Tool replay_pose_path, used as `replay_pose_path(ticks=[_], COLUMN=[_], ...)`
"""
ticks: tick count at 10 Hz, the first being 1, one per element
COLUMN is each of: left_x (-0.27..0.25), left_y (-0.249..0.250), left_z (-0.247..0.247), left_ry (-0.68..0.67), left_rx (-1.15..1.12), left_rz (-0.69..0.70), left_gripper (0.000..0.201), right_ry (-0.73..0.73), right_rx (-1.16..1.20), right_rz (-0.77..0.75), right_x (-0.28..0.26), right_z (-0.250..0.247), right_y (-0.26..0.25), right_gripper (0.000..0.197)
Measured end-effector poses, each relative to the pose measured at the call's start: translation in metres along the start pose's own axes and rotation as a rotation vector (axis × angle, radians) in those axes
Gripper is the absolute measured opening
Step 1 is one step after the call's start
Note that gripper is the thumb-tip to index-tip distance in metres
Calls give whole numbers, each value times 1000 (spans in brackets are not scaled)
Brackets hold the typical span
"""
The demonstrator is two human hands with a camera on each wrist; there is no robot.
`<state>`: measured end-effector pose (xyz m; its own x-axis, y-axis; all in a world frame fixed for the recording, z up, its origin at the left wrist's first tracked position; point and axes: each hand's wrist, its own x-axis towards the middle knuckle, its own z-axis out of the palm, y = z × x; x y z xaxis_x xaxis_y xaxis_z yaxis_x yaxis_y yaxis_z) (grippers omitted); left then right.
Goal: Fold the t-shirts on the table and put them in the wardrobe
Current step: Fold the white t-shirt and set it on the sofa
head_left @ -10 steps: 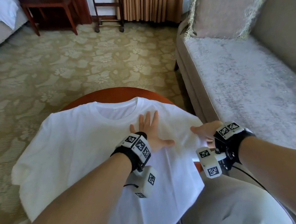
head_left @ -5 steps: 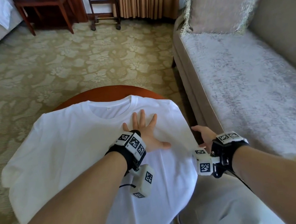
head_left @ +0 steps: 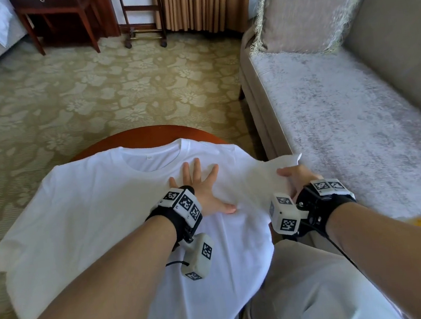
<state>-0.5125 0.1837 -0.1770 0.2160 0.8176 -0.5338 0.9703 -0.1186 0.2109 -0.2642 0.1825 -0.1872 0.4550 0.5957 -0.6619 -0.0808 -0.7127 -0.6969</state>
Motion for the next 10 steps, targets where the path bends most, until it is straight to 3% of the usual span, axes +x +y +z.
replay_pose_path(ticks=[2,4,5,6,7,8,9,10], left_x=[-2,0,-11,-25,-37,-53,-83,-112], left_y=[-1,-4,-11,-29,-65,-107,-156,-205], left_z=[0,-5,-17,-29,-46,-55,-53,-45], left_ry=[18,67,145,343,454,575,721,860], left_rx=[-28,-136,-591,-1157,-1323,-1442,-1403,-1385], left_rz=[9,29,76,59,-20,-107,-249,-445], left_gripper=[121,110,87,60,61,44,21,26], right_ry=[111,113,-33,-177,-198,-190,-174,-184], right_rx=[55,-276,-494,-567,-670,-700,-894,-983], right_rz=[-296,-638,-658,-560,-502,-502,-574,-640], right_x=[-77,-113,-124,-130,-132,-140,-160,-185], right_z=[14,48,70,91,104,117,146,184], right_y=[-29,-32,-21,-13,-12,-14,-14,-3], right_gripper=[10,13,18,23,25,26,29,50])
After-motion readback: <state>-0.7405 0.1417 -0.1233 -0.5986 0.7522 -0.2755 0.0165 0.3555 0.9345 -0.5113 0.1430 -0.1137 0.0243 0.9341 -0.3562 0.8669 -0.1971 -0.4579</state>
